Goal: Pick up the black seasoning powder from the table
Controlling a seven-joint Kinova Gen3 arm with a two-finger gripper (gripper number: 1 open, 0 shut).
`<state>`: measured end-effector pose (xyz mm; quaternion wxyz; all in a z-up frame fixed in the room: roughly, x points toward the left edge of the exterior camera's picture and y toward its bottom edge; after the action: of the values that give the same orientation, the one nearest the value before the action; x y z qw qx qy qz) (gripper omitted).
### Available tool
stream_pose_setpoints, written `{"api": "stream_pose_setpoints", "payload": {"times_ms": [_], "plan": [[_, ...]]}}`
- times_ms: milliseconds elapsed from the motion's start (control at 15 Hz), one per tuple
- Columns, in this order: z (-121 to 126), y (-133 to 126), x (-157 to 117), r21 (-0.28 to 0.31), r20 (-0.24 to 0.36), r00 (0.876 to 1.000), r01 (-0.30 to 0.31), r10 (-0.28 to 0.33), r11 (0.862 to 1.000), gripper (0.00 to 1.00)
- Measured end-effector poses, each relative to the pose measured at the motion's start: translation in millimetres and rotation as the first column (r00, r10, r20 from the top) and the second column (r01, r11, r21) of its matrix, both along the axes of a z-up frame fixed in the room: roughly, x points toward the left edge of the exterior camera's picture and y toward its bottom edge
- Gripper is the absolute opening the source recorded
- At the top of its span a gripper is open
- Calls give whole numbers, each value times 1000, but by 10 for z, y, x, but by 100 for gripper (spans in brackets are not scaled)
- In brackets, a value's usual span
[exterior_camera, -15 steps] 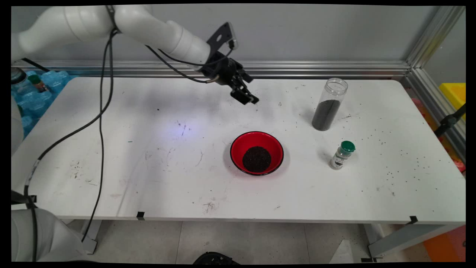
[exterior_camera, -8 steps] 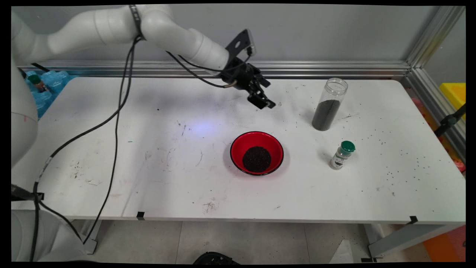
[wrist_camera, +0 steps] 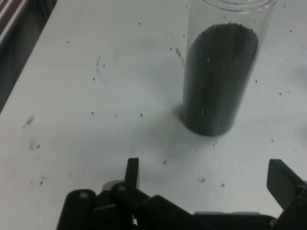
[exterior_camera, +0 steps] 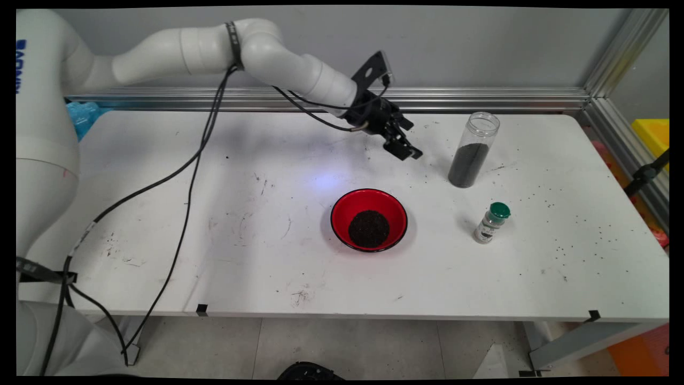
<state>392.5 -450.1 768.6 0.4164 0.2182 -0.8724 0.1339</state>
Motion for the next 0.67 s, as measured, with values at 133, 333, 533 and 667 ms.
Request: {"api": "stream_pose_setpoints", "payload": {"times_ms": [133, 333, 533, 667], "plan": [[-58, -52, -63, 1, -11, 1000, 4, -4, 1000, 100], [-177, -143, -180, 1, -28, 999, 18, -18, 1000, 100], [-294, -207, -280, -4, -44, 998, 36, -36, 999, 100], [-363, -233, -348, -5, -56, 997, 53, -53, 999, 100]]}}
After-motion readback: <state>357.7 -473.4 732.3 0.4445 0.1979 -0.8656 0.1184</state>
